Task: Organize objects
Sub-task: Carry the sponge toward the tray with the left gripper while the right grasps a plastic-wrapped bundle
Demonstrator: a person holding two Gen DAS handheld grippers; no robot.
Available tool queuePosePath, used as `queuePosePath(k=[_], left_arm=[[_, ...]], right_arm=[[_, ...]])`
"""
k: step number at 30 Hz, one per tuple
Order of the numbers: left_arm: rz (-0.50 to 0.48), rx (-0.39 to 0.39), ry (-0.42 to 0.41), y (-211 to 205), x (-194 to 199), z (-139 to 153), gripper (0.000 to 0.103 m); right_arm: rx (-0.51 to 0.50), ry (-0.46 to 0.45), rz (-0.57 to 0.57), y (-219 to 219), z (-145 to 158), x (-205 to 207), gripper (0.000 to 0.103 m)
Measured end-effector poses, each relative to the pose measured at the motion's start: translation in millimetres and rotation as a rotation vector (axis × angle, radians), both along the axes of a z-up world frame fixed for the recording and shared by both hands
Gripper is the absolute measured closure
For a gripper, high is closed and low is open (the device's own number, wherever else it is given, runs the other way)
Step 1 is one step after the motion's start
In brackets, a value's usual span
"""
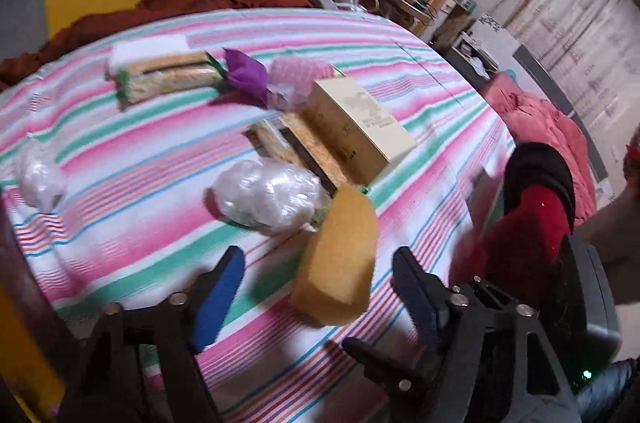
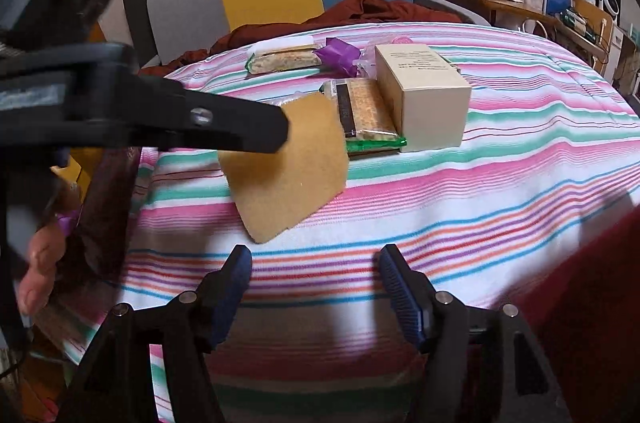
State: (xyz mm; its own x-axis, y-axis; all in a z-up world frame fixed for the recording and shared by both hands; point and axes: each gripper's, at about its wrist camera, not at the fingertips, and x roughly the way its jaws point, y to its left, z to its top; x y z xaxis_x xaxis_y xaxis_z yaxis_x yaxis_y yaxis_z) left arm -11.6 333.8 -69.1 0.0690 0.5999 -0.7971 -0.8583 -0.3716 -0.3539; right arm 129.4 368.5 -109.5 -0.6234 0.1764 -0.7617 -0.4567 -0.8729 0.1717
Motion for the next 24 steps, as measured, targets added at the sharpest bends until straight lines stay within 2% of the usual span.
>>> queuePosePath(k=[1,4,6,7,10,18,21,24], left_arm=[[-0.007,-0.008,-0.006,4,2,-4,0.03],[-0.037,-0.041,-0.007,17,7,-15,0.043],[-0.04,-0.056,-0.017,22,8,-23,0.059],[-0.03,-0.066,-0.016,23,8,-28,0.064],[0.005,-0.027,-0.031,14,6,-27,0.066],[0.158,0.073,0.08,-52,3,18,0.066],[0.211,0.079,0.121,-78,4,28,0.066],[0.267,0.093,0.14,-108,5,33,0.066]], right_arm=[[0.003,-0.001,0.002,-1,0,-1,0.034],[-0.005,0.01,0.004,-1,-1,-1,0.032],[-0.005,0.013,0.005,-1,-1,-1,0.031],[-0.005,0.014,0.005,-1,-2,-1,0.031],[0.001,0.019,0.004,-1,-3,0,0.031],[0.001,-0.037,-0.009,3,1,-19,0.029],[-0.036,-0.048,-0.014,10,7,-29,0.034],[-0.017,-0.045,-0.005,9,18,-38,0.038]])
